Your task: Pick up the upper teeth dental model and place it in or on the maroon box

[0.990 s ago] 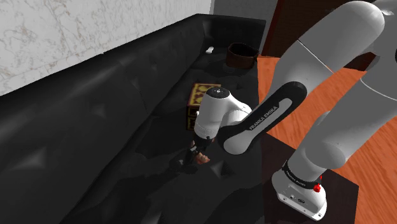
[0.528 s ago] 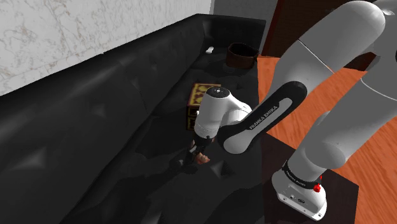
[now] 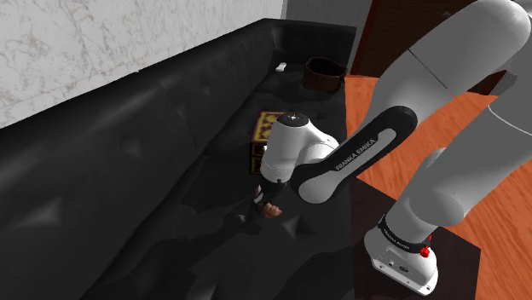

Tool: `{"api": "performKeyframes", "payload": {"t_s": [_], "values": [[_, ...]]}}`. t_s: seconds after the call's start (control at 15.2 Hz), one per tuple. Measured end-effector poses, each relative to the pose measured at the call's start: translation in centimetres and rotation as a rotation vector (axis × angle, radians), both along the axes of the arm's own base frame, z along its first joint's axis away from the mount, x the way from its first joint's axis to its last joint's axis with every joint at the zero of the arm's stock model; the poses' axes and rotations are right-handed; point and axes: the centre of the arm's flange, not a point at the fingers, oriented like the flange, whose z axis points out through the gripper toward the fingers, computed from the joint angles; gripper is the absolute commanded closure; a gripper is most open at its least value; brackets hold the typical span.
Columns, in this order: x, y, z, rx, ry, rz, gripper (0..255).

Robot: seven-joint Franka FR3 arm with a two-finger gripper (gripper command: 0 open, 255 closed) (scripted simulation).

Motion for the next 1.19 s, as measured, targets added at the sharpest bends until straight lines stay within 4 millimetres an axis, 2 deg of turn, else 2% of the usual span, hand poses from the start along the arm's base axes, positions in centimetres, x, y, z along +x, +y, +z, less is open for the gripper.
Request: {"api": "performKeyframes", "payload": {"t_s": [1.19], "values": [[-0.1, 0.1, 9.2, 0.001, 0.001, 0.001, 255]]}}
